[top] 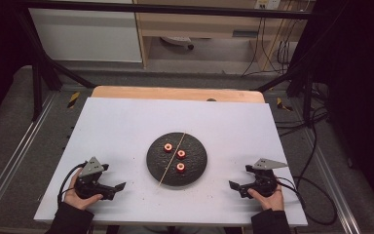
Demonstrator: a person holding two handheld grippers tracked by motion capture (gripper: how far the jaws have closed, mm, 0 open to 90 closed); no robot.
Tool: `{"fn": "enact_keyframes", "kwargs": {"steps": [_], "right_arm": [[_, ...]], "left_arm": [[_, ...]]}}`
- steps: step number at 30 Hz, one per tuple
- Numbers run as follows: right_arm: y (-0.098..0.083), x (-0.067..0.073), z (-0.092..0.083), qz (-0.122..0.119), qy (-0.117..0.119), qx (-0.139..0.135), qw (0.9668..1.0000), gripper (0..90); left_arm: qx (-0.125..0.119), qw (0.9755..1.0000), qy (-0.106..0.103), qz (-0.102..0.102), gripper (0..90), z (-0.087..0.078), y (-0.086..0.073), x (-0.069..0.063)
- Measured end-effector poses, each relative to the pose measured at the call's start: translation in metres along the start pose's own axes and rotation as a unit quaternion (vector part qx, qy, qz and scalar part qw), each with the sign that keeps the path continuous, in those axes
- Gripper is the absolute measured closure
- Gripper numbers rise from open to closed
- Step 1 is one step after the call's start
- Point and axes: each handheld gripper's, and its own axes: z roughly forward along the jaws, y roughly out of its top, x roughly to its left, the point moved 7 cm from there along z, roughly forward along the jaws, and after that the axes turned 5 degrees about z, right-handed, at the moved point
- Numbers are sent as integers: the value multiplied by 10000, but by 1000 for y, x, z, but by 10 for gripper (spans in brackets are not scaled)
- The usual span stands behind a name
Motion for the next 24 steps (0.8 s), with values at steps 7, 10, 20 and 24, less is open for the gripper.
{"fn": "enact_keyframes", "kwargs": {"steps": [7, 10, 20, 24], "right_arm": [[0, 0, -1, 9, 8, -3, 10000, 7], [0, 0, 0, 29, 16, 28, 10000, 7], [0, 1, 0, 46, 48, 25, 10000, 5], [0, 1, 0, 44, 48, 24, 10000, 5]], "left_arm": [[-14, 10000, -66, 33, 15, 1, 3, -4], [-20, 10000, -75, 34, 16, 1, 5, -6], [-15, 10000, -65, 20, 24, 5, 10, -11], [-9, 10000, -43, -8, 25, 6, 13, -14]]}}
